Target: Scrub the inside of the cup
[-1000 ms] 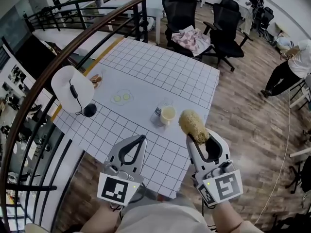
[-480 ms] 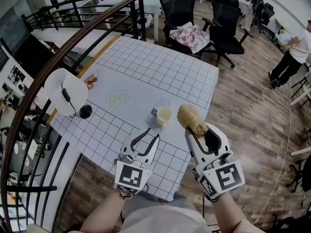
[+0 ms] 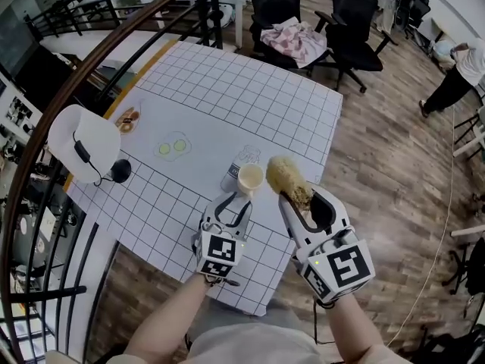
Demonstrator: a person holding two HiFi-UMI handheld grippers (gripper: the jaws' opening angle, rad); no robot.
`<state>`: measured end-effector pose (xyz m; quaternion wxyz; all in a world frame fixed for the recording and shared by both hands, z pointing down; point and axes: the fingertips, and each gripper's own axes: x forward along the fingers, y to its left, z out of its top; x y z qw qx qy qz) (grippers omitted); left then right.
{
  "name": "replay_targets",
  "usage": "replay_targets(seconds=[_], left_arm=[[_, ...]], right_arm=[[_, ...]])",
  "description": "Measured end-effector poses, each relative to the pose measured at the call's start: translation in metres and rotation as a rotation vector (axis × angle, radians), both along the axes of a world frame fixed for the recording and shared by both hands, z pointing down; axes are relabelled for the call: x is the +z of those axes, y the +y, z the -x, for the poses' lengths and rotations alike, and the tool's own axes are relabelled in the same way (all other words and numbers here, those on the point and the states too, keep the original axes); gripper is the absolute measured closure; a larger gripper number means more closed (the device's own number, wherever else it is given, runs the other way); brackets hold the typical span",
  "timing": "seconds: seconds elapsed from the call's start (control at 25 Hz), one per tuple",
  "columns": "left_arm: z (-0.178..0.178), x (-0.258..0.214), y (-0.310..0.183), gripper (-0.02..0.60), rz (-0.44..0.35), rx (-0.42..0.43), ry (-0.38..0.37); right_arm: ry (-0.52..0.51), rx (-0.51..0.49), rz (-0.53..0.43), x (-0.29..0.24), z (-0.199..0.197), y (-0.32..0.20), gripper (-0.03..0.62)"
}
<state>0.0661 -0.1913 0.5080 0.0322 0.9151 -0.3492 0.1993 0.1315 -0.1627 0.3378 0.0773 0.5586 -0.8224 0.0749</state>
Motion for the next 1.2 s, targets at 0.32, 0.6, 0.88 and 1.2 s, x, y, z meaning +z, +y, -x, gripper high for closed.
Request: replay_targets(seconds=[0.32,0.6,0.88,1.2], left_arm=[[-0.018,0.084,-0.015,0.422,0.182,-0.07,-0.065],[-0.027,0.135,-0.026,0.422,0.283,-0.087,-0.089],[-0.027,0.141,-0.028,0.522,0.279,-0.089,-0.105],[-0.014,0.142,-0.026,0.526,0.271,-0.014,-0.112]], right_arm=[[-0.003,0.002,0.081,0.038,-0.009,-0.018,0.437],[0.003,0.005,0.133,0.069,-0.015,-0.033,0.437],[0.04,-0.035,0.178,0.098,-0.009,-0.053,0.437],[0.196,-0.255,0.336,0.149,0.024,-0.062,0.437]])
